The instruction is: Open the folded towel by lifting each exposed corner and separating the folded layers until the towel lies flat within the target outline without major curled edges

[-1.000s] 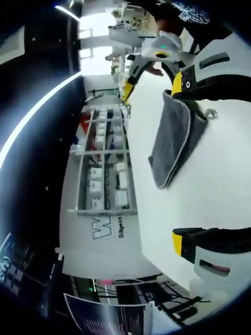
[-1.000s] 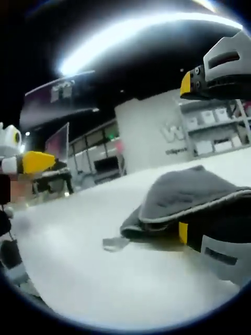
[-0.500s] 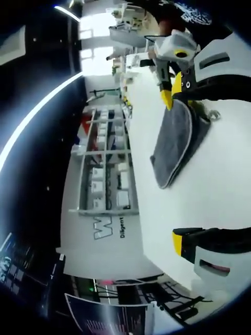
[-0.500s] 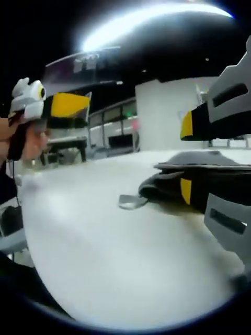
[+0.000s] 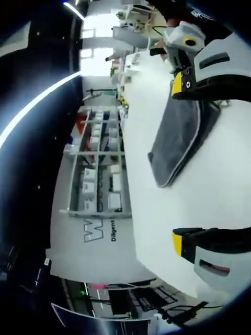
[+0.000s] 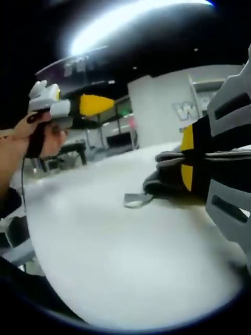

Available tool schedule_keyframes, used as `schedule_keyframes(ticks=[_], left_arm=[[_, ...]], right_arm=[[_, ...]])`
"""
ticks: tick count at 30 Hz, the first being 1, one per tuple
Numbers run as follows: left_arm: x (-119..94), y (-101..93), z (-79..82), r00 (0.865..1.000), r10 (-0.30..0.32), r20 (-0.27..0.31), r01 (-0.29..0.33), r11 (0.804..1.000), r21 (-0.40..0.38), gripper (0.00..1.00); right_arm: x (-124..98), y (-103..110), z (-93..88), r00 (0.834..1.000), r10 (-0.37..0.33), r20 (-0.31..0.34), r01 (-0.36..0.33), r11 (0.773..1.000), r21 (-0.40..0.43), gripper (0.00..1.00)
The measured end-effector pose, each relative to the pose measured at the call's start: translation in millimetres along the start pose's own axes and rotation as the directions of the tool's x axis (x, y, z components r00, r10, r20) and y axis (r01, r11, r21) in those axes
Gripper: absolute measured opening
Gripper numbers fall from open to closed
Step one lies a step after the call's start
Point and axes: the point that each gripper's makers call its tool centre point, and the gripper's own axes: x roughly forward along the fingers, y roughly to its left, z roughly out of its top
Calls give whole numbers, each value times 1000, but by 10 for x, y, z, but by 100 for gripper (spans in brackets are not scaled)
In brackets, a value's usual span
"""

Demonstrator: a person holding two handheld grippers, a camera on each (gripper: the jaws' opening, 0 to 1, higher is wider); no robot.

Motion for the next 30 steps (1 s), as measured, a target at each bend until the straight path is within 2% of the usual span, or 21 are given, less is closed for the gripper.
schedule_keyframes(ticks=[3,6,10,14,16,19,23,25,26,30], left_arm=[[117,-12,-18,998,-51,-23,50,997,-51,99],[240,-62,-28,993,-114,-35,108,986,-127,98],[443,-88,70,983,-180,-29,171,968,-182,97],[727,-57,167,963,-268,-19,248,914,-320,95],[888,35,161,961,-276,-34,245,898,-366,91],[1134,157,130,960,-272,-64,227,892,-390,90],[1488,269,5,950,-289,-122,209,873,-441,90],[1690,386,-106,953,-257,-160,169,890,-424,92],[1758,419,-178,948,-256,-187,153,886,-438,90],[1982,448,-295,938,-281,-203,150,857,-492,84]], right_arm=[[-2,-29,-16,1000,-11,-2,11,999,42,0],[0,-22,-18,1000,-11,0,11,998,65,0],[16,12,-10,1000,-11,0,11,997,76,0],[13,-29,-26,999,-40,-5,40,992,124,0],[9,-52,-35,999,-48,-8,48,989,137,0],[5,-65,-34,998,-56,-6,56,989,138,0],[0,-62,-25,998,-60,-2,60,989,134,0],[0,-63,-31,998,-60,-1,59,988,141,0],[-1,-66,-40,998,-60,-2,59,987,146,0],[1,-58,-69,999,-50,-1,49,983,174,0]])
